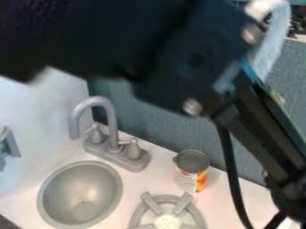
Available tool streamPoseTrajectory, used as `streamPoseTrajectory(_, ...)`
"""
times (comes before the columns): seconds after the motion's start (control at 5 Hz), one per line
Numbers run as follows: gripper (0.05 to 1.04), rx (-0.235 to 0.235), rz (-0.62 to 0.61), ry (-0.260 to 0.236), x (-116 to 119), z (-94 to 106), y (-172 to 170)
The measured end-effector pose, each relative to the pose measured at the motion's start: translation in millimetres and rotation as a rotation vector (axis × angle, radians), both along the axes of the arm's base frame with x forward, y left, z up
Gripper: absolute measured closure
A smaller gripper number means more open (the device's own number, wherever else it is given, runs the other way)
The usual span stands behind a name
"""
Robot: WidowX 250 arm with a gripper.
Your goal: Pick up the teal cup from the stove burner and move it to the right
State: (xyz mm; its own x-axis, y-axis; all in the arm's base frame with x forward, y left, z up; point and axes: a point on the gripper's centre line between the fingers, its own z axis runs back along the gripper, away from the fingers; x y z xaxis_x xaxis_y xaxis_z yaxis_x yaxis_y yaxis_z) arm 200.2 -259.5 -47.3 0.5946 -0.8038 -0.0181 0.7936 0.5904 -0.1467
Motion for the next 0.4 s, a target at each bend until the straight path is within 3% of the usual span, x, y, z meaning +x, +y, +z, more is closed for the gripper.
streamPoseTrajectory(0.2,0.986,0.017,-0.027,0.121,-16.0,-15.7,0.8)
streamPoseTrajectory(0.4,0.986,0.030,-0.012,0.162,-21.9,-19.4,1.4)
